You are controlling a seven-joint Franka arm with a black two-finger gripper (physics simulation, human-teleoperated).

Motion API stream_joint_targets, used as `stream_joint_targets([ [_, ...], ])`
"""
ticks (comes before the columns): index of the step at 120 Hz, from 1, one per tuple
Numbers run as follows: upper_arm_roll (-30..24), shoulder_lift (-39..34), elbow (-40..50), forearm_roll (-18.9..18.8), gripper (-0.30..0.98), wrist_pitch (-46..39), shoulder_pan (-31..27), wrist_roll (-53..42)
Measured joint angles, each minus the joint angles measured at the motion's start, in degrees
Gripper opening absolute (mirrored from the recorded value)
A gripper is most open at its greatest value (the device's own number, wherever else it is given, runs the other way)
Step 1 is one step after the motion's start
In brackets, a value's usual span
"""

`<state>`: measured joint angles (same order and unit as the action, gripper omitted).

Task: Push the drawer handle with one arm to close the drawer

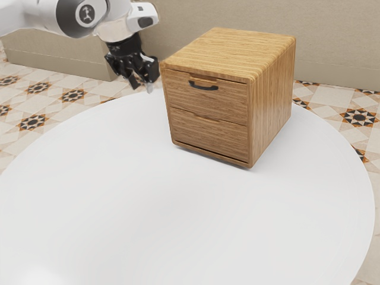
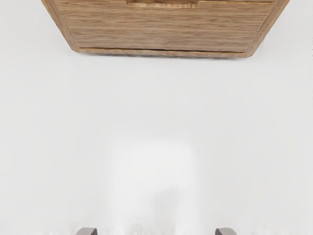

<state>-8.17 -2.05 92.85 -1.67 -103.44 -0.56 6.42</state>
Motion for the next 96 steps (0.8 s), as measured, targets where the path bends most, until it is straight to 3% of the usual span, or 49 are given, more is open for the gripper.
stream_joint_targets([
  [15, -0.14, -6.27, 6.8, 2.22, 0.48, 6.1, -1.01, 1.32],
  [34, -1.01, -7.53, 7.76, 3.58, 0.59, 9.96, -1.23, 2.62],
  [96, -0.67, -7.36, 6.61, 4.46, 0.68, 15.39, -3.32, 5.02],
])
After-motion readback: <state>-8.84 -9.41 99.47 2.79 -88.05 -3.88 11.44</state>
